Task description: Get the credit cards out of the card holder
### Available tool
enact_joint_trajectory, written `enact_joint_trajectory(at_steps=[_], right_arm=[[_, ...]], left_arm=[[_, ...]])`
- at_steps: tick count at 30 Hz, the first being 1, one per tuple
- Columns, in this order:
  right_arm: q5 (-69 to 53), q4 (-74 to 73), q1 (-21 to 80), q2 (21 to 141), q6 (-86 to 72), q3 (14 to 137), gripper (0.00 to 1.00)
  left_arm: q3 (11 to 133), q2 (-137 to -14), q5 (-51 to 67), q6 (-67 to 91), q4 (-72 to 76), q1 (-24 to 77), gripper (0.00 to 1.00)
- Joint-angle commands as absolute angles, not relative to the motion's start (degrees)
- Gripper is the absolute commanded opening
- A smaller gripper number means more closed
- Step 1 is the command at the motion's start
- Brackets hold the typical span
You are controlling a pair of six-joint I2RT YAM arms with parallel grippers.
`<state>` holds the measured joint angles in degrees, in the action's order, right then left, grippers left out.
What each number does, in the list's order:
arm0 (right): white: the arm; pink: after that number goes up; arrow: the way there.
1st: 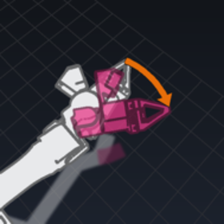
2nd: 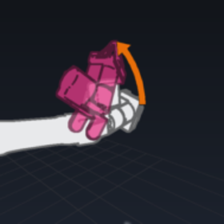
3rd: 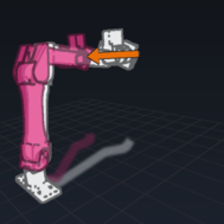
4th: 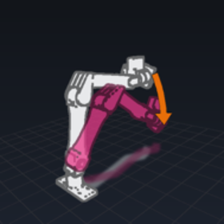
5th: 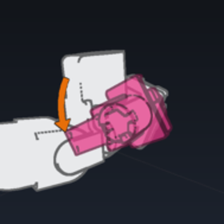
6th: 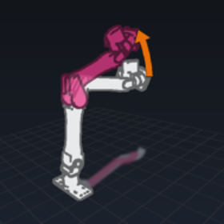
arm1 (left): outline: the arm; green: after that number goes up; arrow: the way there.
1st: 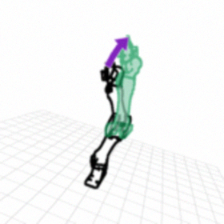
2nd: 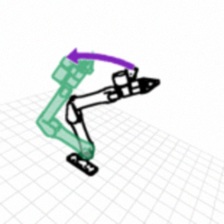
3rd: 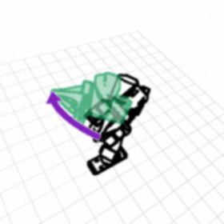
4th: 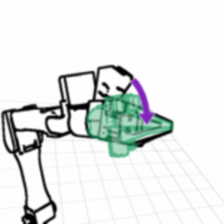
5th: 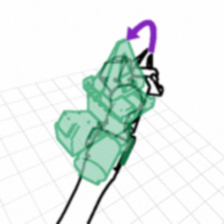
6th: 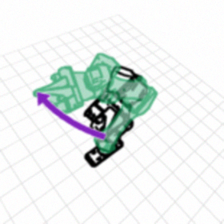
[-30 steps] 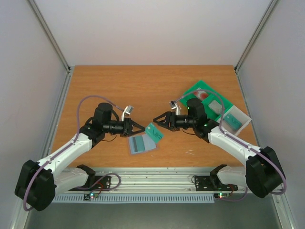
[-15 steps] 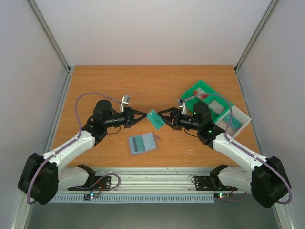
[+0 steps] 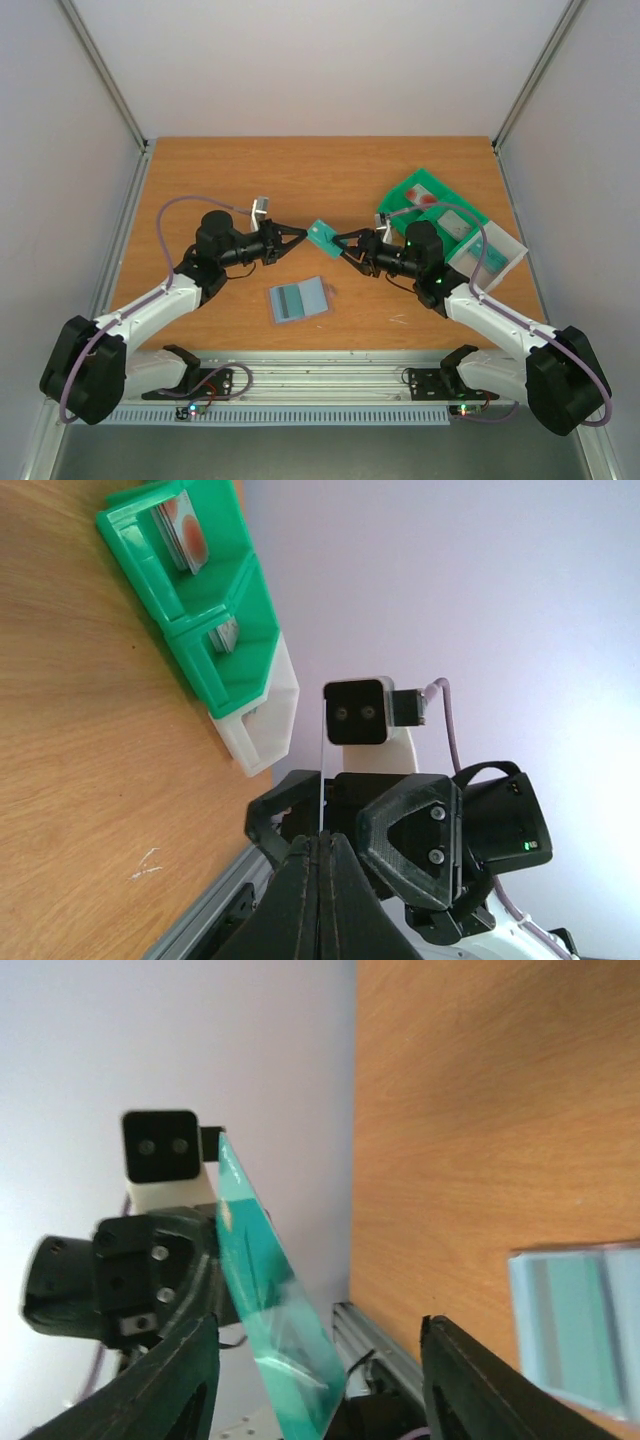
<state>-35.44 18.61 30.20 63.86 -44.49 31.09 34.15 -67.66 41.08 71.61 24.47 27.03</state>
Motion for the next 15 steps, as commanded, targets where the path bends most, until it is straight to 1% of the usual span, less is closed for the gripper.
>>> enact_joint_trajectory(at_steps=[1,3,6,11,13,15], right_arm=[[-35.4,25.3,30.5,63.8,-47.0,29.8,0.48],[-35.7,26.8,30.4,63.9,-47.6,29.4,0.41],[-35.4,28.0,30.6,64.0,-48.4,28.7,0.35],[-35.4,30.3,30.8,64.7,-49.7,27.9,0.21],[-35.4,30.9,31.0,64.9,-49.8,27.7,0.19],[-35.3,31.3,31.3,65.2,-49.9,27.7,0.19]], left_arm=[[32.3,-66.9,38.9,72.1,28.8,26.9,0.0],[32.0,-66.4,38.1,71.9,28.4,27.0,0.0],[31.6,-65.9,37.2,71.8,27.8,27.0,0.0],[31.6,-65.7,36.6,71.6,27.4,27.0,0.0],[31.6,-65.7,36.4,71.6,27.4,27.0,0.0],[31.4,-65.7,36.1,71.8,27.2,27.0,0.0]])
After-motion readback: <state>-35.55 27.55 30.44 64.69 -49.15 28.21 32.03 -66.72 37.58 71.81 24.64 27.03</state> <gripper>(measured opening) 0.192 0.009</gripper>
